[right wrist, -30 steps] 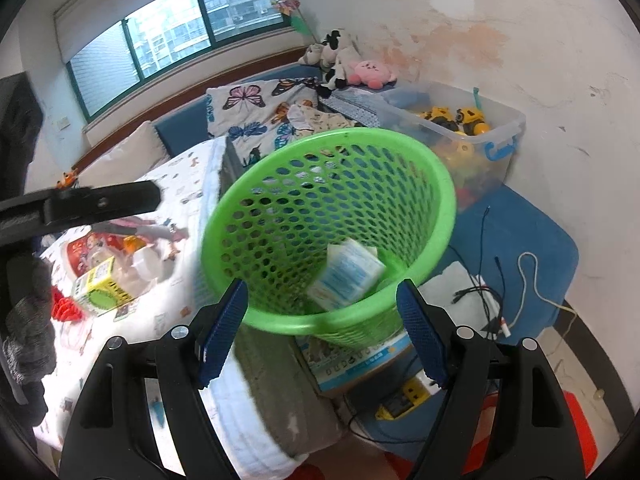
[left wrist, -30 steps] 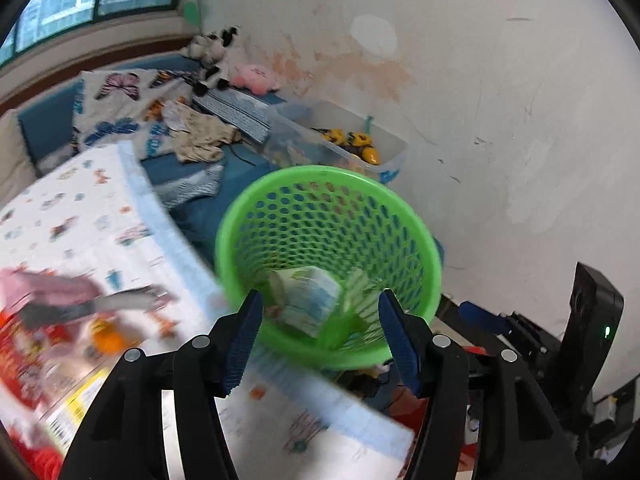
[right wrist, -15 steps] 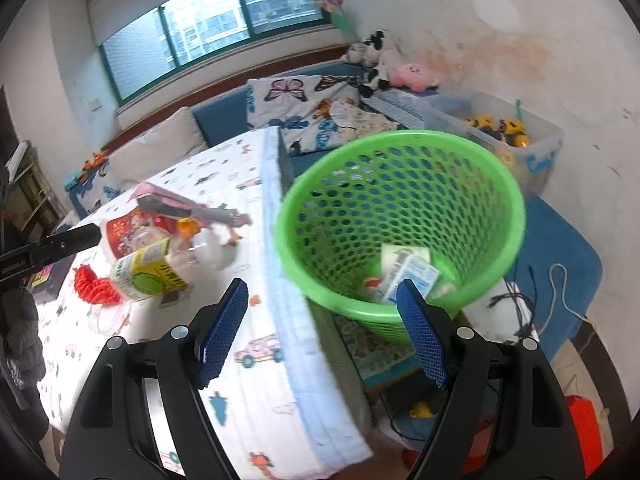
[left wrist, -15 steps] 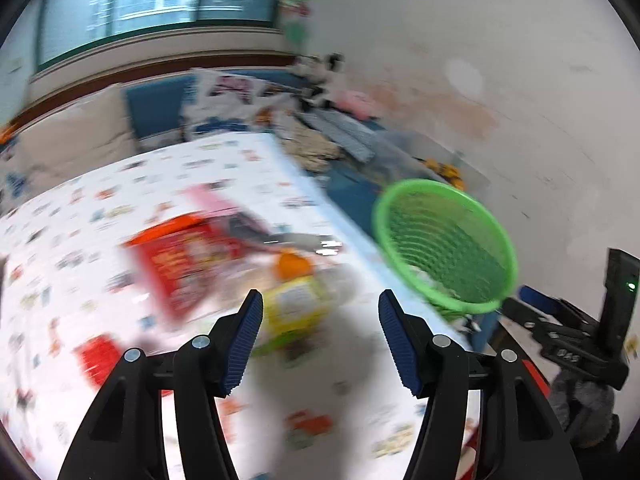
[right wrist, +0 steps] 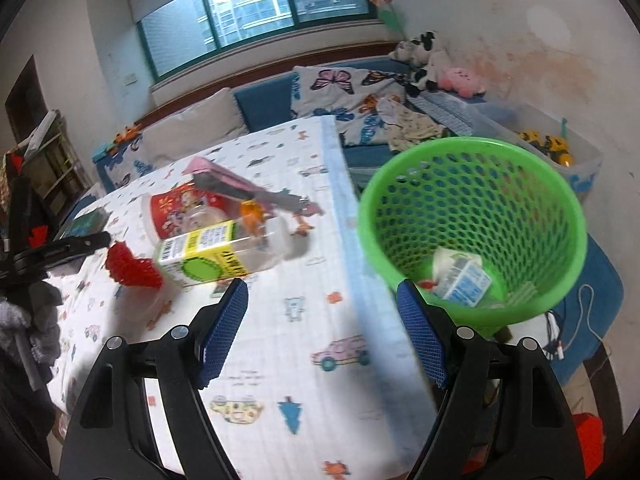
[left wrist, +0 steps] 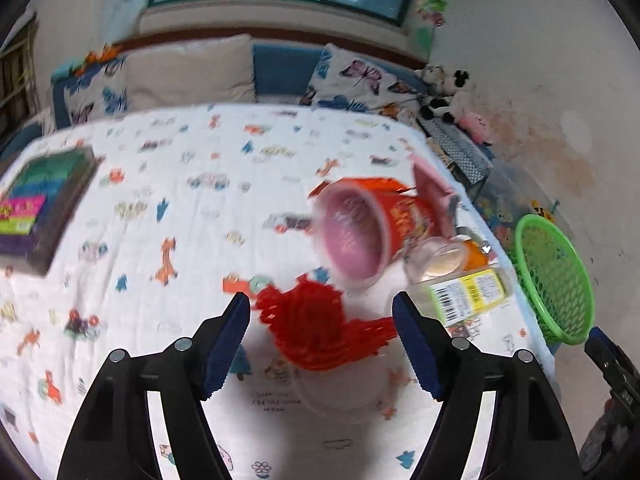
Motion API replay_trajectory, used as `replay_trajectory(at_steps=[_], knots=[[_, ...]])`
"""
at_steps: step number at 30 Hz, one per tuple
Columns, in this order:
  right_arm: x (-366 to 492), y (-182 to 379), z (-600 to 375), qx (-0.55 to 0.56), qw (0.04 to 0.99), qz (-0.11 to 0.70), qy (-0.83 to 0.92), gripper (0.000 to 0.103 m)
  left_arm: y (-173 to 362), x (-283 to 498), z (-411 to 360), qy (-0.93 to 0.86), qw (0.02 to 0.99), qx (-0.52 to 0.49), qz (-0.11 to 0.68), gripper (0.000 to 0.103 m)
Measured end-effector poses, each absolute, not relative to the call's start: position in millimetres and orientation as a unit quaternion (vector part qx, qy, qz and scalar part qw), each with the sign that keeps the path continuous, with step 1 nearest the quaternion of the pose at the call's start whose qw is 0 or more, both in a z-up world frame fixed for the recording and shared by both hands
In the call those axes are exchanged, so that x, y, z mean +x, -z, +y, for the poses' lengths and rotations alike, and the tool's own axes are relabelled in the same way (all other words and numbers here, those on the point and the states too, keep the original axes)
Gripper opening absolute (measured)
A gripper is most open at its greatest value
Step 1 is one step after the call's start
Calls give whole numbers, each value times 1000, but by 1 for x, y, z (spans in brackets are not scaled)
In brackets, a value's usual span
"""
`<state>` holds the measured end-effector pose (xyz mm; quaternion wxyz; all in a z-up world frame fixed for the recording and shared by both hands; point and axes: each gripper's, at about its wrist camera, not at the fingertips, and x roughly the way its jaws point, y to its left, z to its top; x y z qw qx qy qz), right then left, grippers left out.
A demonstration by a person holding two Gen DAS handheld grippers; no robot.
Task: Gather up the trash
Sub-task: 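Grasp the red plastic netting with the left gripper while the right gripper grasps the clear lid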
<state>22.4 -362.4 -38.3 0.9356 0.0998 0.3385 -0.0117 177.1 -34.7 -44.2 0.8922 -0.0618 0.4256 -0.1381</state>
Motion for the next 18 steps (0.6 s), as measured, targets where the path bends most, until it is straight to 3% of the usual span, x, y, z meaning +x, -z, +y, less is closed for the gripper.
replay_trajectory(at_steps=[6, 13, 18], knots=[[30, 42, -340, 87, 932, 351, -12, 77, 67, 187, -27, 130, 876, -105, 452, 72], [38, 52, -306, 70, 926, 369, -46, 77, 78, 194, -25, 154, 864, -128, 461, 41], [46, 59, -278, 59, 920, 381, -74, 77, 65, 189, -16, 164, 872, -132, 443, 34]])
